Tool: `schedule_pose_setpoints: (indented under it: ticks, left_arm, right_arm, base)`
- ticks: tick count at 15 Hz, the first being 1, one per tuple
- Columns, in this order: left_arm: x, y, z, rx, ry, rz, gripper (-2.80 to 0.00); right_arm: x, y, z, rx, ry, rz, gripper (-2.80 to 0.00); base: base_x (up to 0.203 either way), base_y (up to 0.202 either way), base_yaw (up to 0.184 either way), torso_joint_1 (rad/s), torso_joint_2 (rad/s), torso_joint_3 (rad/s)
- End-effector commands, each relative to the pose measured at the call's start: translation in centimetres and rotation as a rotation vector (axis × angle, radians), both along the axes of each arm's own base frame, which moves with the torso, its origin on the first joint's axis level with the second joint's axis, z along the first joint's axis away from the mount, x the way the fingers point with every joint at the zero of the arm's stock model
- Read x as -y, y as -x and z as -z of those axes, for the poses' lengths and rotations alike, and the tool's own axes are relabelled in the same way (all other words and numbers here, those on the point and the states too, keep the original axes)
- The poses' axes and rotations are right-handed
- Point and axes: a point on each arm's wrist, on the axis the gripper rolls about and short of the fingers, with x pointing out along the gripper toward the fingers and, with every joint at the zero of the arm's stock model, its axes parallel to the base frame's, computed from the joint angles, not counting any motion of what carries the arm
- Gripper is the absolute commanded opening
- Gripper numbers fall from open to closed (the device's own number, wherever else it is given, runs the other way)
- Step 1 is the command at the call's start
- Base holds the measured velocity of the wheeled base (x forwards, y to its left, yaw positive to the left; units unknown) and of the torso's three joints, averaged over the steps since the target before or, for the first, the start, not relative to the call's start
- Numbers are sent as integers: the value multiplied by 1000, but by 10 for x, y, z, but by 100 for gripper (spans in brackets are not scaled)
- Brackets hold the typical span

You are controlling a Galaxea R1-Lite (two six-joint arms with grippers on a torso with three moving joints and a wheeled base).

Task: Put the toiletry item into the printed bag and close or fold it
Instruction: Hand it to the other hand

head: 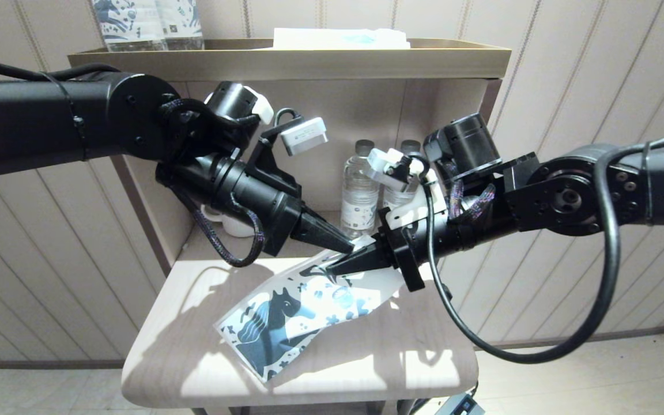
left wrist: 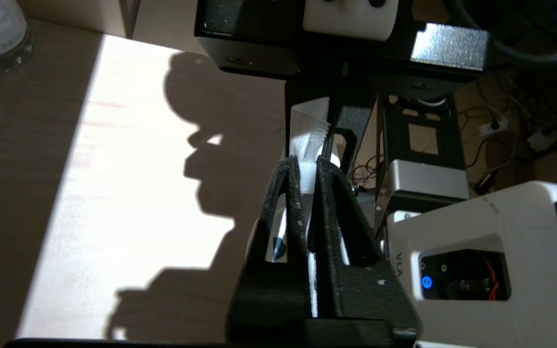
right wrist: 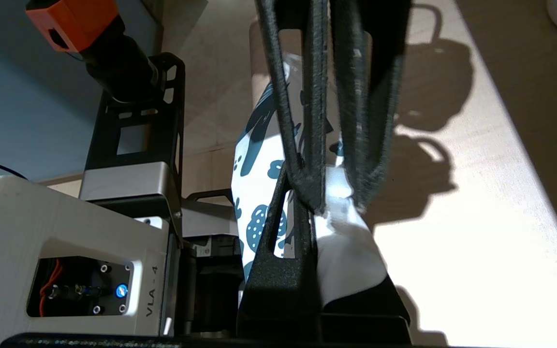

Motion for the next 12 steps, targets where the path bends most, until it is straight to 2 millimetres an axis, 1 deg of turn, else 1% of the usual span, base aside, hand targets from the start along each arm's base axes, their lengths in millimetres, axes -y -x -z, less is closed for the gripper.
schedule_pose_setpoints:
  ticks: [1, 6, 9, 12]
  left_arm:
    - [1, -1, 1, -7, 0, 5, 0]
    - [1, 1, 1, -11, 0, 7, 0]
    - [-13, -3, -2, -20, 2, -29, 0]
    - [-19, -3, 3, -38, -7, -44, 0]
  right_arm:
    - [0, 0, 0, -2, -1, -7, -280]
    - [3, 2, 0, -1, -2, -1, -280]
    - [6, 4, -3, 9, -9, 3, -280]
    - [11, 4, -5, 12, -12, 13, -280]
  base:
    - [0, 0, 0, 0, 0, 0]
    - [0, 0, 0, 0, 0, 0]
    - [0, 0, 0, 0, 0, 0]
    - [0, 0, 0, 0, 0, 0]
